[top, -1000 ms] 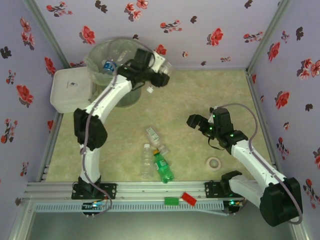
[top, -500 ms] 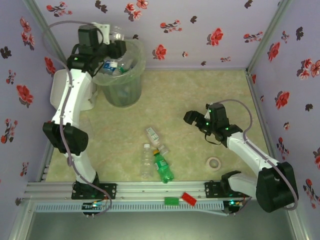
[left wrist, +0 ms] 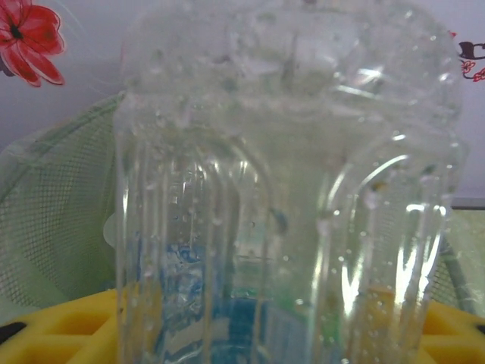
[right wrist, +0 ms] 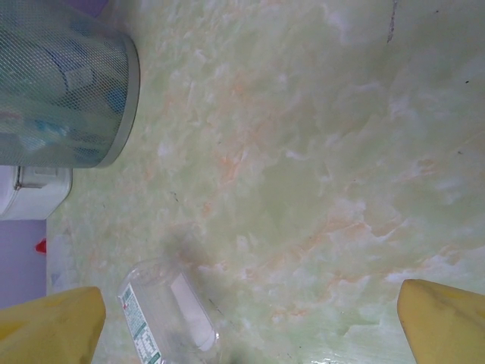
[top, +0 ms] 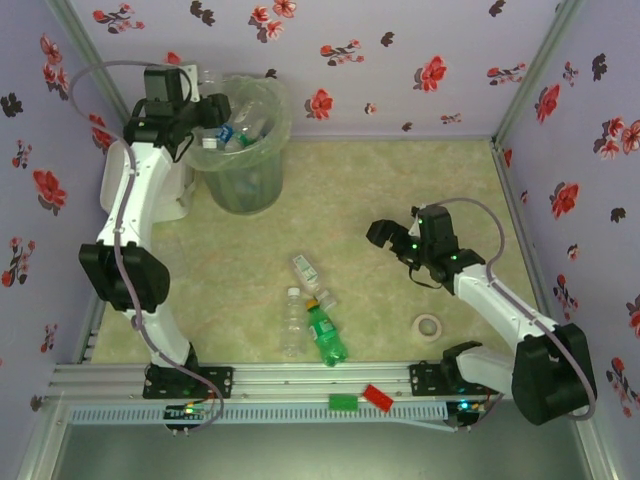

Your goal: Put the plastic bottles in the bin

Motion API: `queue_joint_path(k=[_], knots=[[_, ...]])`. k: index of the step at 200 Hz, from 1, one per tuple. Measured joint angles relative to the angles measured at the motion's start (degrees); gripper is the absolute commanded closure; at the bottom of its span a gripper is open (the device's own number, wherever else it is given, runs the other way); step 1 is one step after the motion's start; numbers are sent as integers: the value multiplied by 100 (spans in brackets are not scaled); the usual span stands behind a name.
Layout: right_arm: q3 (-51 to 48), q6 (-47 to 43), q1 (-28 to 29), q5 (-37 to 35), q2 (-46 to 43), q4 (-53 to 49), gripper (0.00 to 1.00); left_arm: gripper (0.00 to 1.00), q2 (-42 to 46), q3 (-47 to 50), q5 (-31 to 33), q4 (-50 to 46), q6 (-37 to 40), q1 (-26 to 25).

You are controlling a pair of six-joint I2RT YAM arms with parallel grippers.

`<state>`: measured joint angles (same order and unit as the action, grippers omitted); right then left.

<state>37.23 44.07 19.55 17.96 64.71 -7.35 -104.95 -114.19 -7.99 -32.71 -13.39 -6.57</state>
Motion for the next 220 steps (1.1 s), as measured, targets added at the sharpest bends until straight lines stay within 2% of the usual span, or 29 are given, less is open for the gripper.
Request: queue_joint_path(k=[3,7,48,81,116,163,220], knots=[[0,4,4,-7,-24,0,0,1,-37,-46,2,-39,-11,0],[0,4,11,-20,-50,0,0,0,-101,-114,2,-76,-26,0],[81,-212,328,-295,-138,-205,0,0,-358,-492,2,-339,-133,0],[807,-774,859,-431,509,-605,0,0,61,-138,-39,-146,-223,-2],[1582,-1591,1552,-393,1346,-841,1,0,1519,1384,-203,568,-540,-37],[2461,-2588,2439,-323,2310,-1480,0,0,3657,3947,-365,2166,-1331,-232],[2997,-3012,2905,-656,3333,-1862,1,0,4760,6616,-402,3139,-2218,-444]])
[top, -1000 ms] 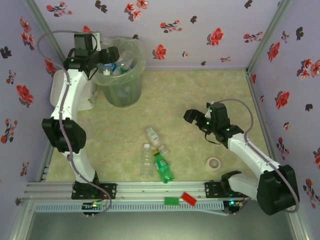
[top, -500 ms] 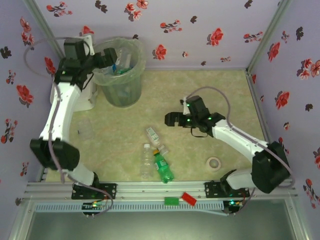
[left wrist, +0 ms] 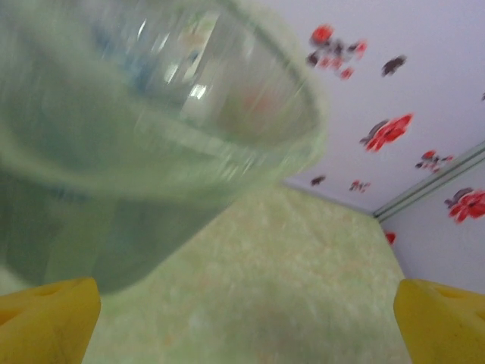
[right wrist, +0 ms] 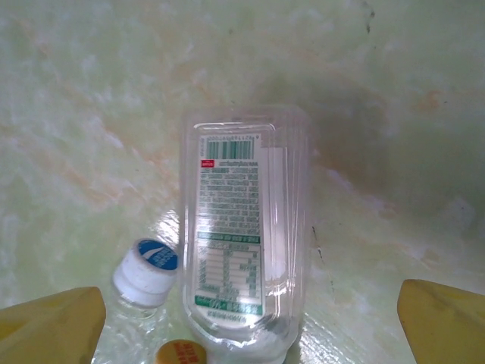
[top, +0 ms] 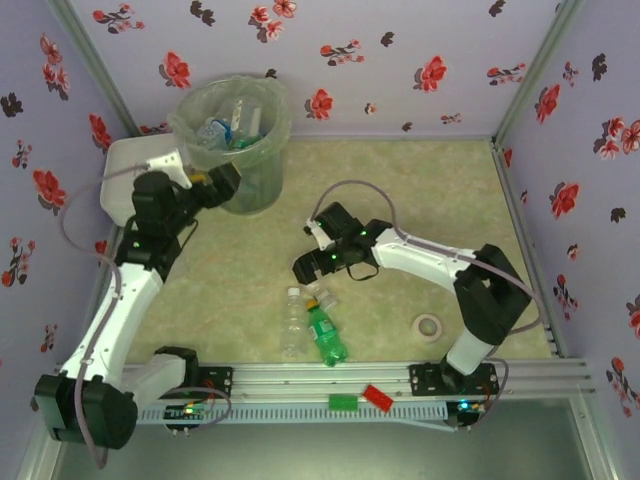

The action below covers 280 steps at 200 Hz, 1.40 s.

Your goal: Put the plastic bottles in the bin

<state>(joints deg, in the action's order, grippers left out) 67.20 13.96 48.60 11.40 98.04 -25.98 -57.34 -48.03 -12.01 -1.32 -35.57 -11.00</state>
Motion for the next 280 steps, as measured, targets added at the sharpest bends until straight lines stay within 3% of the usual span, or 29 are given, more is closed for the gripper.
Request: queue_joint_path(k=[63,95,141,181,236,280], knots=[[660,-116,221,-566,925,-199,10,0,446,1906,155,734,-975,-328],[879,-136,236,-1069,1226,-208,19,0,439,2041,389,1113,-1156,-717],[990,-37,229,-1602,1429,-245,41,0,160,2035,483,1353,-1172,-981],[1027,138,164,-1709,1445,-210,49,0,68,2013,533,1355,-1169,-1025],[496,817,-452,-1370,291,352,49,0,66,1937,605,1443,-1106,-1458],[15,1725,-1268,-846,-748,1366,48,0,-654,1851,861,2264,-1152,-2559]])
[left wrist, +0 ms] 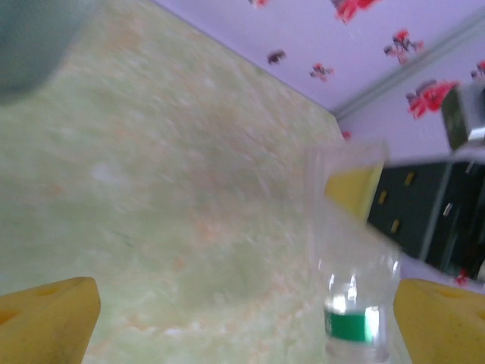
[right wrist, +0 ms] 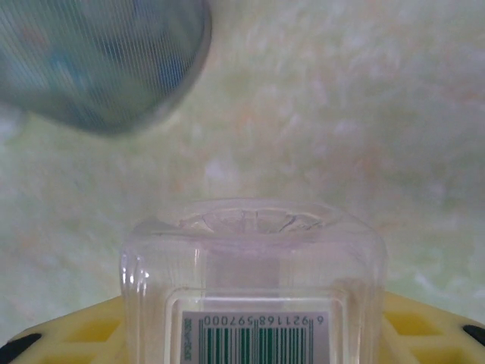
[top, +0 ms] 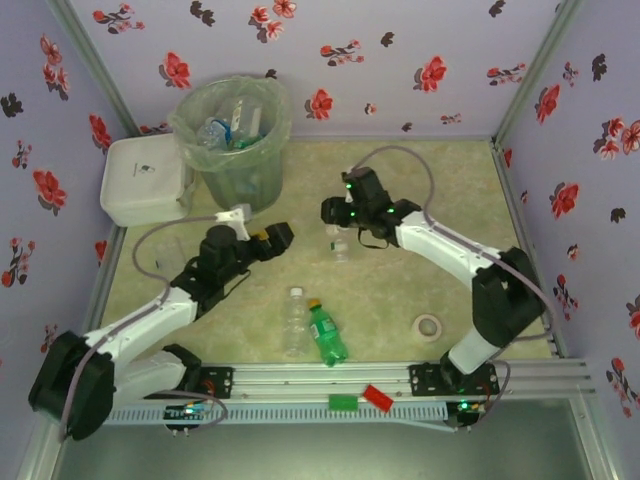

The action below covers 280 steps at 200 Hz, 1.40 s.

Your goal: Put the plastic bottles in the bin

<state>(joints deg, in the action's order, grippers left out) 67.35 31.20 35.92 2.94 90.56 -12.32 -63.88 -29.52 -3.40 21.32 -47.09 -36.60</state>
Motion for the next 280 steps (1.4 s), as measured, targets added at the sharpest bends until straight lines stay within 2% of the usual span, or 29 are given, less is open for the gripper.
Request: queue_joint_path(k=[48,73,104,144,157,169,197,225,247,280], knots=[[-555,730,-337,555,-562,734,49,0,-1775,-721,-4,1123,-66,-1145],[-693,894,-348,697,-763,824,49,3,-2420,-1106,-254,1587,-170,-1368],[-837,988,-348,719,-1023,850,49,12,-2787,-1255,-474,1926,-315,-1375],[-885,997,-369,721,-1108,861,48,41,-2876,-1410,-737,2037,-341,-1419],[-885,997,-369,719,-1108,866,46,56,-2885,-1432,-785,2083,-332,-1436],[-898,977,-369,697,-1108,914,42,69,-2889,-1447,-774,2061,-400,-1453],[-903,994,-369,706,-1119,953,34,71,-2896,-1458,-782,2024,-380,-1451],[-892,999,-387,743,-1150,920,1,77,-2872,-1458,-754,1886,-245,-1451],[-852,957,-446,734,-1329,796,0,83,-2675,-1460,-632,1547,-22,-1451],[-846,933,-654,518,-1886,601,0,98,-2205,-1711,-428,831,450,-1386]])
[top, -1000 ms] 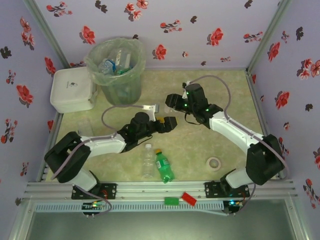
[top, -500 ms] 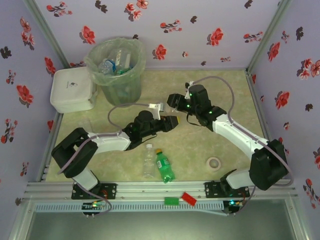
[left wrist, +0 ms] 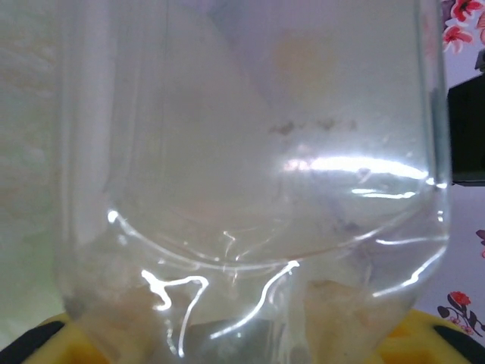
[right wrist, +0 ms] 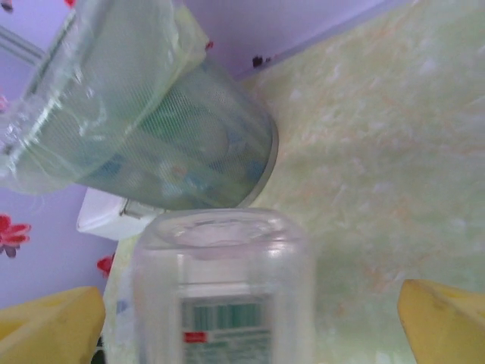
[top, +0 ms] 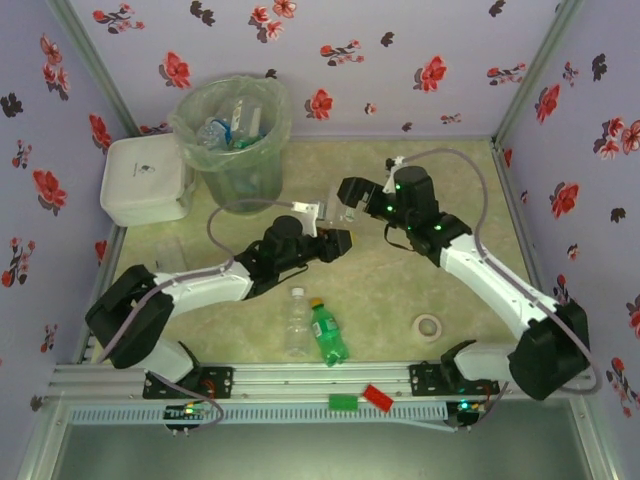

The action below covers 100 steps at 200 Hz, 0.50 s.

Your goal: Put the plastic bottles in the bin

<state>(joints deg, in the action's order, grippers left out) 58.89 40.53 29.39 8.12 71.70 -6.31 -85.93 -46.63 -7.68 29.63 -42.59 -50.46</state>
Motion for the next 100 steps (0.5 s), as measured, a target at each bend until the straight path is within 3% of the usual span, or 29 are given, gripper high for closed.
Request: queue_joint_path(k=[48,100], knots=[[-490,-52,-195,-503,-942,-4,0,100,437,-765,129,-984,614,433],[-1193,-212,-214,-664,-1167,-173,0,100,446,-2531,251,-2323,1626,1126]])
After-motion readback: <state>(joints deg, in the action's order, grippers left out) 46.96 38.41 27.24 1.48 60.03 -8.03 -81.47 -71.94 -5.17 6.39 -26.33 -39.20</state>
